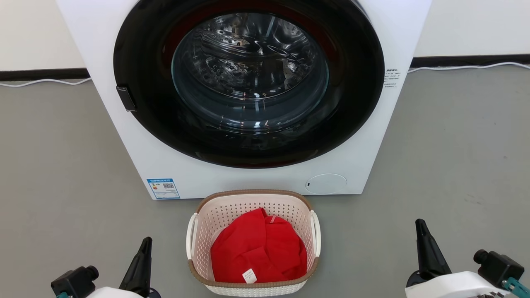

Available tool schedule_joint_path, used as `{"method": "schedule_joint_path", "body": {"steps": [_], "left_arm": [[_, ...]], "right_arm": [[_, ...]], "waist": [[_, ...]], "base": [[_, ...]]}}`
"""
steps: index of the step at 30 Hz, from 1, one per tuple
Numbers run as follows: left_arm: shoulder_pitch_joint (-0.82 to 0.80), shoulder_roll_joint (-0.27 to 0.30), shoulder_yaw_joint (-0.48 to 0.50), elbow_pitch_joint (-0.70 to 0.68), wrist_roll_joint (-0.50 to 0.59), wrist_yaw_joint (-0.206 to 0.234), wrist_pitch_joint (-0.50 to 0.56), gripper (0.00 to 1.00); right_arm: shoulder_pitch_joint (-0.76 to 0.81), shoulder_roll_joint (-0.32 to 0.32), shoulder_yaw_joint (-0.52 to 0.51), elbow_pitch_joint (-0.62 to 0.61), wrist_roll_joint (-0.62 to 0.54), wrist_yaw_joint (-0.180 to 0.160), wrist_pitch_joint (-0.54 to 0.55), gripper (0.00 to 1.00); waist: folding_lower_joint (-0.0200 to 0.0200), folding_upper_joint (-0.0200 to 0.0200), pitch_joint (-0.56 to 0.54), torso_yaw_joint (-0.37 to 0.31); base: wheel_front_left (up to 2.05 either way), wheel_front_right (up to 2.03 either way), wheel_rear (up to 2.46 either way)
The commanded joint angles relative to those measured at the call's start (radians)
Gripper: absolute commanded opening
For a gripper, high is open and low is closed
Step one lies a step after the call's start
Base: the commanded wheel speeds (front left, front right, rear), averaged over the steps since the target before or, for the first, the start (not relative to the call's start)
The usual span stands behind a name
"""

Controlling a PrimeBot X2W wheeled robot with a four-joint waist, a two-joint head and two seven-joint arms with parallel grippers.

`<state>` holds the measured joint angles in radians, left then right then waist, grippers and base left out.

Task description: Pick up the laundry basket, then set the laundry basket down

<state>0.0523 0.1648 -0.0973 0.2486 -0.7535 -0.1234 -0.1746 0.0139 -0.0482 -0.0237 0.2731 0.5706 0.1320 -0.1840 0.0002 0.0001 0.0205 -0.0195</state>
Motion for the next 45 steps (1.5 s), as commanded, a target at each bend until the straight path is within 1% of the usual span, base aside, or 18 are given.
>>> {"method": "schedule_joint_path", "body": {"steps": [1, 45], "left_arm": [[-0.045, 0.008, 0.02, -0.022, -0.024, -0.002, 0.007, 0.0], [-0.098, -0.044, 0.102, -0.014, -0.412, -0.005, 0.131, 0.0]], "right_arm": [[-0.047, -0.011, 0.002, -0.024, 0.028, 0.0, 0.01, 0.0], [-0.08, -0.017, -0.026, -0.027, 0.505, -0.001, 0.131, 0.0]], "waist": [[-0.0002, -0.0001, 0.0, 0.0], [-0.0002, -0.0001, -0.008, 0.009]], "base": [[0.0, 0.0, 0.0], [0.0, 0.0, 0.0]]}}
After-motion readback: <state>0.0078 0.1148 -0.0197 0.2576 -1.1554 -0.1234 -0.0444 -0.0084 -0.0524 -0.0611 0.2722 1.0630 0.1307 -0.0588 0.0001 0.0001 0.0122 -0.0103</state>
